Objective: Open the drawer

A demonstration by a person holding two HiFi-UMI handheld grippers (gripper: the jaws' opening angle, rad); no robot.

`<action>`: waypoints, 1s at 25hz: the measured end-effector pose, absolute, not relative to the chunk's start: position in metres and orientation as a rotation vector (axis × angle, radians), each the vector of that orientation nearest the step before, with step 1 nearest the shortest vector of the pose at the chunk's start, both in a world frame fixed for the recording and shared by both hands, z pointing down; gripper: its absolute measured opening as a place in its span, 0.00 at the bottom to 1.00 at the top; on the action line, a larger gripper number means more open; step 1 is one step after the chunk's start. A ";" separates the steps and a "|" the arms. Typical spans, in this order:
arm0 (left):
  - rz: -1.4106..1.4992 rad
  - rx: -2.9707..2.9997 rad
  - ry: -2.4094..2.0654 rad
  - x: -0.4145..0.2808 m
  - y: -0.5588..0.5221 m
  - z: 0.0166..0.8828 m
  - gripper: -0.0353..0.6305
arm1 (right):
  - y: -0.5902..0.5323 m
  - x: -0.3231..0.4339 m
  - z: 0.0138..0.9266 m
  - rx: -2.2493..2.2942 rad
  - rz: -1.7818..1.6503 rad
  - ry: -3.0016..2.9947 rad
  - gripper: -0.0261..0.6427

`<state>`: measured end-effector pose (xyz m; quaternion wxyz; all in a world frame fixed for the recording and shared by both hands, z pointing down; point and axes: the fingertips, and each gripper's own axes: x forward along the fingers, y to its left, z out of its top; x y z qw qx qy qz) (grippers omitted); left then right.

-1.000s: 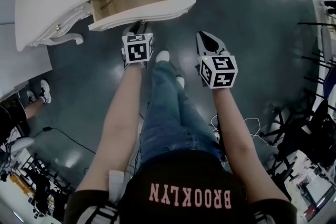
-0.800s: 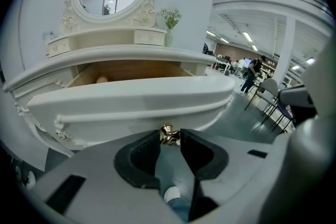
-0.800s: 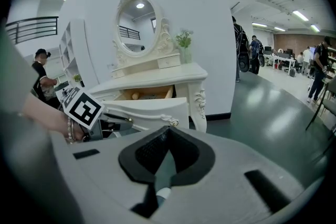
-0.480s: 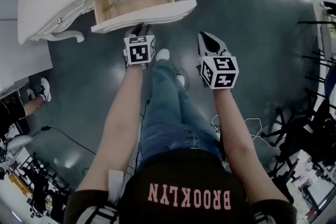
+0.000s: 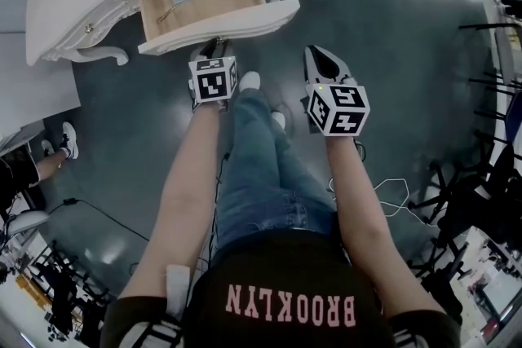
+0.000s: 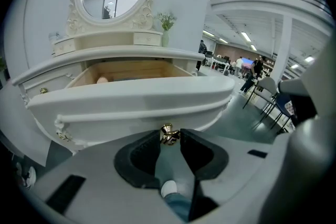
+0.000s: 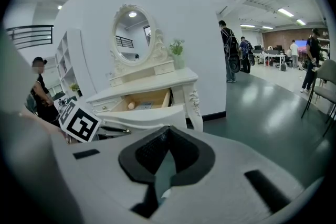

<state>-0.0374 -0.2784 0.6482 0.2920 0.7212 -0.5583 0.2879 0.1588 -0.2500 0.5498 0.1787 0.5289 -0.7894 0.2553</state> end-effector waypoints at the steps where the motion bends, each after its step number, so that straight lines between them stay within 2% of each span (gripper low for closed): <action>1: 0.766 1.921 -1.490 -0.037 -0.275 0.648 0.23 | -0.248 0.159 0.549 1.497 0.720 -2.234 0.03; 19: 0.727 1.807 -1.554 -0.038 -0.265 0.645 0.23 | -0.218 0.156 0.531 1.470 0.713 -2.332 0.03; 25: 0.732 1.838 -1.615 -0.034 -0.254 0.618 0.23 | -0.215 0.162 0.519 1.478 0.712 -2.361 0.03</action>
